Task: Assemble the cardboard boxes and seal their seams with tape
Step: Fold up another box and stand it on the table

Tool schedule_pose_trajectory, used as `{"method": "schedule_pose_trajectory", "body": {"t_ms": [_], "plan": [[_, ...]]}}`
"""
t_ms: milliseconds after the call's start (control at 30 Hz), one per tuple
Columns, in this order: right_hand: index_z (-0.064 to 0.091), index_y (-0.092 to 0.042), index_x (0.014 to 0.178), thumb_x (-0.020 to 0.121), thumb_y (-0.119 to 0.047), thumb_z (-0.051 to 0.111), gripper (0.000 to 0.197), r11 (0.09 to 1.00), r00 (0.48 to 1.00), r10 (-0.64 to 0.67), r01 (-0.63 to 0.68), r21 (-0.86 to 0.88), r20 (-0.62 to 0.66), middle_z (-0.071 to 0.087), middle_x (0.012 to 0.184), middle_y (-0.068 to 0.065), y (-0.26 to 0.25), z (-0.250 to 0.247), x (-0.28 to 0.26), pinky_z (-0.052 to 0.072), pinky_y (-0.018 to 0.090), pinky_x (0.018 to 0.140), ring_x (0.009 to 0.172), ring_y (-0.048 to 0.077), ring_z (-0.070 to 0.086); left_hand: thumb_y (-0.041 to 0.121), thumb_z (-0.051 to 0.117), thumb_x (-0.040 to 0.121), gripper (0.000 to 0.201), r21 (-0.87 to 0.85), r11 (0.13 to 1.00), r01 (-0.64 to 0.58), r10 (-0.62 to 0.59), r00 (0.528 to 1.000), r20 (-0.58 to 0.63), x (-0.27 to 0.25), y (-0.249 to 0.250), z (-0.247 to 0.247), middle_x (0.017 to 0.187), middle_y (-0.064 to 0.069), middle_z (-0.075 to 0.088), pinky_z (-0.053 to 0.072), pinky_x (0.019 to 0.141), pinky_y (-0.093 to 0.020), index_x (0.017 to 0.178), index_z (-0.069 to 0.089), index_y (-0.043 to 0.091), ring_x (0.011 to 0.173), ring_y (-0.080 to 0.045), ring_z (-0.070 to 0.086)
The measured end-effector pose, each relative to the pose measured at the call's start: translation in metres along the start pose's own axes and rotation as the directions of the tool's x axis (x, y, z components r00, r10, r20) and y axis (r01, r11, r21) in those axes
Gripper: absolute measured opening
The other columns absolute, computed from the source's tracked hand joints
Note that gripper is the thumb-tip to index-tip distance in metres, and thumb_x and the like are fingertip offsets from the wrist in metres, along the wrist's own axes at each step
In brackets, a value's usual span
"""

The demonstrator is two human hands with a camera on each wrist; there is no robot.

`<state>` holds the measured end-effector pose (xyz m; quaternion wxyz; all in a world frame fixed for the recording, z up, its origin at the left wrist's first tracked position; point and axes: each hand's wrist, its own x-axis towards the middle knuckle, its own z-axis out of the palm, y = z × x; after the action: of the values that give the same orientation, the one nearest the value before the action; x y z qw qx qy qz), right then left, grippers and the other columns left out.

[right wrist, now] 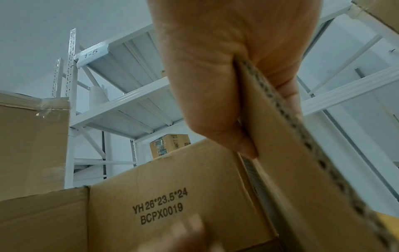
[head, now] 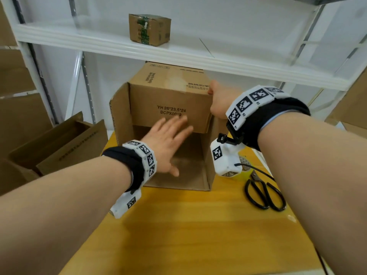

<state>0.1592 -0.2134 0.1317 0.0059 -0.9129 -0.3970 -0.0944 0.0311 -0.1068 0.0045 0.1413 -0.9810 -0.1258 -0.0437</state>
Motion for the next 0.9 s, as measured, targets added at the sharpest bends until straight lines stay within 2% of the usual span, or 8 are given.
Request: {"method": "schedule_pose_trajectory", "body": {"t_ms": [167, 267, 367, 533, 600, 700, 800, 900], "plan": [[0.048, -0.015, 0.135, 0.093, -0.013, 0.051, 0.041, 0.994, 0.998, -0.019, 0.026, 0.104, -0.059, 0.058, 0.124, 0.015, 0.005, -0.002, -0.011, 0.042, 0.036, 0.081, 0.108, 0.035, 0.059, 0.072, 0.075, 0.054, 0.133, -0.080, 0.995, 0.058, -0.024, 0.926, 0.377, -0.001, 0.024, 0.027, 0.160, -0.003, -0.007, 0.005, 0.117, -0.055, 0.151, -0.008, 0.032, 0.147, -0.028, 0.000], [0.040, -0.011, 0.140, 0.091, -0.004, 0.057, 0.053, 0.999, 0.998, 0.014, -0.016, 0.037, 0.058, 0.060, 0.122, 0.015, 0.002, -0.009, -0.008, 0.049, 0.037, 0.084, 0.096, 0.029, 0.059, 0.061, 0.077, 0.064, 0.116, -0.096, 0.993, 0.069, -0.006, 0.842, 0.539, 0.005, 0.026, 0.031, 0.157, -0.009, 0.012, 0.028, 0.111, -0.056, 0.152, 0.008, 0.028, 0.142, -0.034, 0.021], [0.039, -0.013, 0.141, 0.090, 0.000, 0.057, 0.056, 1.000, 0.998, 0.015, -0.016, 0.022, 0.067, 0.064, 0.114, 0.014, -0.001, -0.012, -0.007, 0.055, 0.041, 0.089, 0.100, 0.031, 0.064, 0.051, 0.072, 0.077, 0.087, -0.115, 0.993, 0.021, 0.050, 0.815, 0.577, 0.011, 0.024, 0.025, 0.145, -0.007, 0.038, 0.047, 0.096, -0.043, 0.147, 0.028, 0.023, 0.124, -0.030, 0.049], [0.040, -0.014, 0.141, 0.087, 0.001, 0.060, 0.059, 1.000, 0.997, 0.011, -0.010, -0.014, 0.081, 0.064, 0.113, 0.014, 0.000, -0.012, -0.007, 0.055, 0.045, 0.091, 0.100, 0.032, 0.066, 0.027, 0.071, 0.083, 0.053, -0.101, 0.991, -0.082, 0.121, 0.865, 0.486, 0.014, 0.032, 0.011, 0.121, -0.004, 0.061, 0.049, 0.082, -0.030, 0.130, 0.051, 0.017, 0.106, -0.021, 0.061], [0.038, -0.013, 0.142, 0.087, 0.000, 0.061, 0.061, 1.000, 0.996, 0.012, -0.011, -0.016, 0.089, 0.065, 0.114, 0.015, 0.000, -0.013, -0.006, 0.054, 0.045, 0.092, 0.102, 0.032, 0.066, 0.019, 0.066, 0.086, 0.039, -0.016, 0.982, -0.190, 0.177, 0.877, 0.447, 0.018, 0.035, -0.009, 0.098, -0.001, 0.062, 0.051, 0.069, -0.025, 0.123, 0.054, 0.015, 0.084, -0.016, 0.062], [0.034, -0.015, 0.145, 0.089, -0.002, 0.061, 0.063, 1.000, 0.996, 0.011, -0.009, -0.024, 0.090, 0.063, 0.116, 0.015, 0.002, -0.013, -0.008, 0.053, 0.044, 0.092, 0.103, 0.033, 0.065, 0.006, 0.061, 0.085, 0.059, 0.029, 0.995, -0.091, 0.081, 0.968, 0.237, 0.025, 0.018, -0.045, 0.095, -0.004, 0.054, 0.045, 0.053, -0.024, 0.137, 0.036, 0.015, 0.068, -0.014, 0.051], [0.033, -0.015, 0.146, 0.091, -0.004, 0.059, 0.062, 1.000, 0.996, 0.021, -0.021, 0.000, 0.091, 0.061, 0.120, 0.016, 0.002, -0.014, -0.009, 0.048, 0.038, 0.084, 0.102, 0.032, 0.063, 0.015, 0.068, 0.077, 0.066, 0.243, 0.968, -0.064, 0.075, 0.996, -0.036, 0.024, -0.010, -0.063, 0.117, -0.012, 0.042, 0.046, 0.074, -0.033, 0.131, 0.031, 0.016, 0.090, -0.021, 0.048], [0.034, -0.014, 0.145, 0.091, -0.003, 0.059, 0.061, 1.000, 0.996, 0.030, -0.030, -0.003, 0.090, 0.060, 0.120, 0.016, 0.000, -0.015, -0.009, 0.044, 0.035, 0.080, 0.088, 0.028, 0.055, 0.044, 0.066, 0.073, 0.078, 0.359, 0.925, -0.123, 0.177, 0.977, -0.121, 0.022, -0.018, -0.054, 0.133, -0.015, 0.034, 0.034, 0.098, -0.041, 0.137, 0.028, 0.021, 0.117, -0.030, 0.039]]}}
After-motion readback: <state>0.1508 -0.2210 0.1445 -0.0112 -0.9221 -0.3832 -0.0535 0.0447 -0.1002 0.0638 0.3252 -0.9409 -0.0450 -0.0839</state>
